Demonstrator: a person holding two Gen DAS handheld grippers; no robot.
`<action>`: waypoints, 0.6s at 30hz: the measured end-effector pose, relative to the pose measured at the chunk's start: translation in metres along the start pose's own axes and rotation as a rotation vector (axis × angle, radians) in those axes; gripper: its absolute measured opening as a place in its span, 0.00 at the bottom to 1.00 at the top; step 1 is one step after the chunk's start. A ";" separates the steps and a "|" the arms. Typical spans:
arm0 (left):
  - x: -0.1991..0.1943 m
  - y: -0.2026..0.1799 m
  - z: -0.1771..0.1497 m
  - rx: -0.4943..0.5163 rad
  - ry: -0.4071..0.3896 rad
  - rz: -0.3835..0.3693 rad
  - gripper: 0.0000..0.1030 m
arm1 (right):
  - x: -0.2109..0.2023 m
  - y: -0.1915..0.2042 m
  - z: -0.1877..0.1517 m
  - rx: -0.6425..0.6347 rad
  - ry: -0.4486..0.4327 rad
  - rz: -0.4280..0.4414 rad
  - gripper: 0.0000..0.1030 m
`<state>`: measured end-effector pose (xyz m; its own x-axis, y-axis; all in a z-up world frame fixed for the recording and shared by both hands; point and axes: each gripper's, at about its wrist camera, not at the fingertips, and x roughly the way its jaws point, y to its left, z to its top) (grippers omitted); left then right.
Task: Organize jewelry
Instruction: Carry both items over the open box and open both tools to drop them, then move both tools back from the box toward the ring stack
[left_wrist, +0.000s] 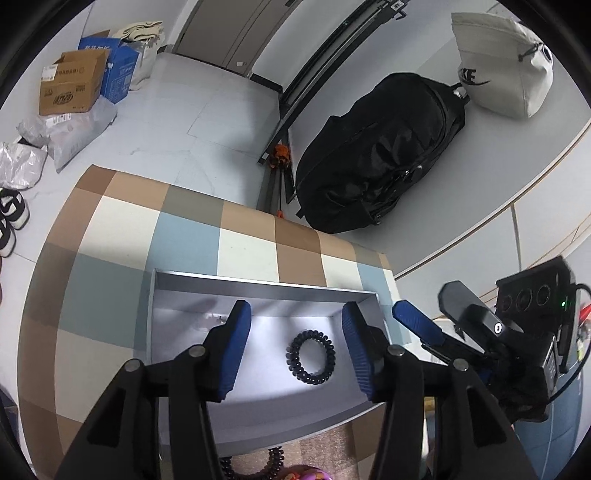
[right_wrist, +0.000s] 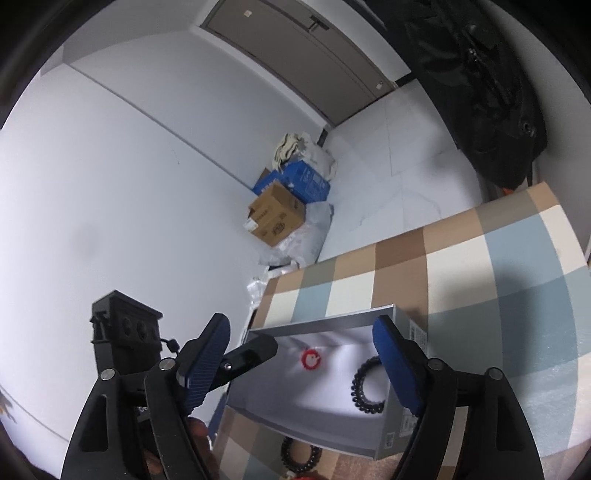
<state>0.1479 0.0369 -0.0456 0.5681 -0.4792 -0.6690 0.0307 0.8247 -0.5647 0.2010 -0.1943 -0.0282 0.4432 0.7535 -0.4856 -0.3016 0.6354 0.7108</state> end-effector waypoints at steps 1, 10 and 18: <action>-0.001 0.000 0.000 0.000 -0.002 0.000 0.47 | -0.002 -0.001 0.000 0.001 -0.007 -0.004 0.83; -0.030 -0.004 -0.011 0.052 -0.112 0.091 0.49 | -0.027 0.002 -0.012 -0.013 -0.045 -0.039 0.89; -0.057 -0.002 -0.034 0.031 -0.169 0.104 0.67 | -0.047 0.017 -0.037 -0.096 -0.079 -0.102 0.95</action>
<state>0.0875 0.0526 -0.0228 0.6994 -0.3359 -0.6308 -0.0116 0.8772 -0.4800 0.1436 -0.2132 -0.0123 0.5399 0.6707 -0.5086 -0.3287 0.7243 0.6062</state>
